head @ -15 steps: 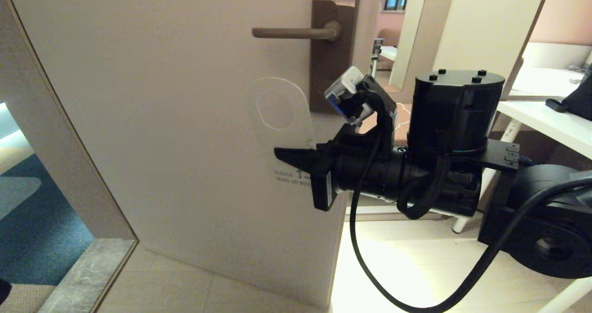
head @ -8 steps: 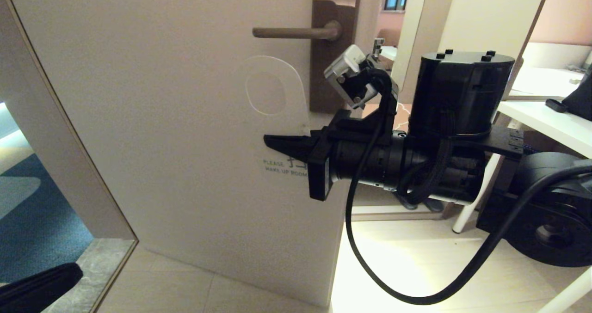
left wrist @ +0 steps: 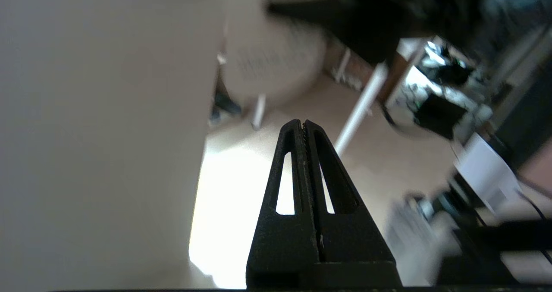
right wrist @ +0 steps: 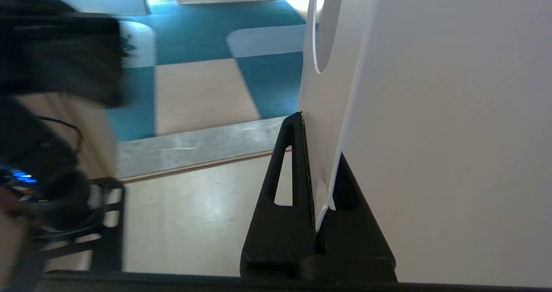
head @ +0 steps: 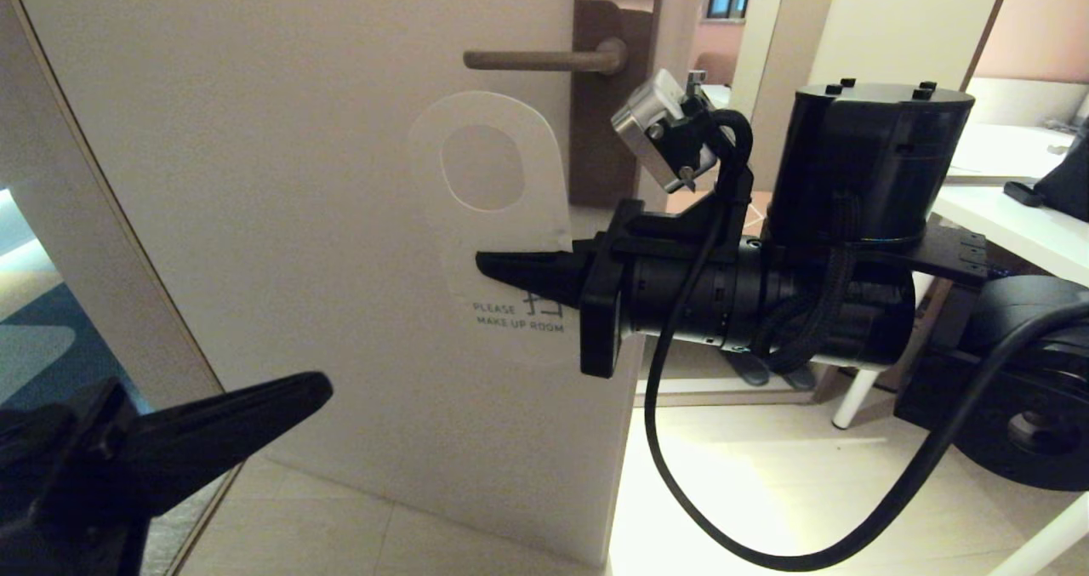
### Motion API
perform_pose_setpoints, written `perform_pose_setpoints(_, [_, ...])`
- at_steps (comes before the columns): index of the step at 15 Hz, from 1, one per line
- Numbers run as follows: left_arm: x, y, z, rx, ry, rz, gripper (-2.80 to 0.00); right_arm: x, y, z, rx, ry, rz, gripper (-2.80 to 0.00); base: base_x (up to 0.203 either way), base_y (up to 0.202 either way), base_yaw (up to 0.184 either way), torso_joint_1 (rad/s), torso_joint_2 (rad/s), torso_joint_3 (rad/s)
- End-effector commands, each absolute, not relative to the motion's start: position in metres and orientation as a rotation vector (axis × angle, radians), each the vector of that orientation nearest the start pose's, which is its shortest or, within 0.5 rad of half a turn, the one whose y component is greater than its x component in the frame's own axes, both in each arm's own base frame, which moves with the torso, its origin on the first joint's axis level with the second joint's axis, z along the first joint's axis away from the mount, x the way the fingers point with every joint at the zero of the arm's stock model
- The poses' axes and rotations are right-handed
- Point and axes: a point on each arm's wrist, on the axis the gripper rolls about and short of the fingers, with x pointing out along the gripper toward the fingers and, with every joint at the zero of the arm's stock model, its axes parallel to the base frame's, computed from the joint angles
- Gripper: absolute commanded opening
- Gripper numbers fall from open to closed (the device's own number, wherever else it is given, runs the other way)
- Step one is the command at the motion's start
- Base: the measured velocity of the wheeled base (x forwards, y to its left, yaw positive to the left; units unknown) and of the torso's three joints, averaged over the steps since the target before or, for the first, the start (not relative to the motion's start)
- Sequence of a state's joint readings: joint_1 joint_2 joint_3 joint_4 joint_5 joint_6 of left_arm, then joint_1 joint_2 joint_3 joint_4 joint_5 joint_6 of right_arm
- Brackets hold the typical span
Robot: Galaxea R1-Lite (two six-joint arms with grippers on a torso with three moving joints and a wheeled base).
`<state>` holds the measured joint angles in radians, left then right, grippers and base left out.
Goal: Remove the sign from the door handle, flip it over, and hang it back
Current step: Hand it to the other hand
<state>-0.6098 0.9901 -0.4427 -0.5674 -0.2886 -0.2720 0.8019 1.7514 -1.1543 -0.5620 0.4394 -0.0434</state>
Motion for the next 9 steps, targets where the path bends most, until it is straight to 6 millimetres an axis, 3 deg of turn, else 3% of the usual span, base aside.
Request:
perform_pose_setpoints(1, [0.1259, -0.0933, 0.2203, -0.254, 0.125, -0.884, -2.80, 0.2273, 0.2496, 0.2579, -0.028, 0.012, 1.265, -2.80, 0.000, 0.000, 0.000, 0.000, 0.00, 0.000])
perform_pose_setpoints(9, [0.1284, -0.0899, 0.2222, -0.250, 0.114, -0.989, -2.80, 0.2212, 0.2452, 0.2547, 0.042, 0.112, 1.430, -2.80, 0.000, 0.000, 0.000, 0.000, 0.00, 0.000])
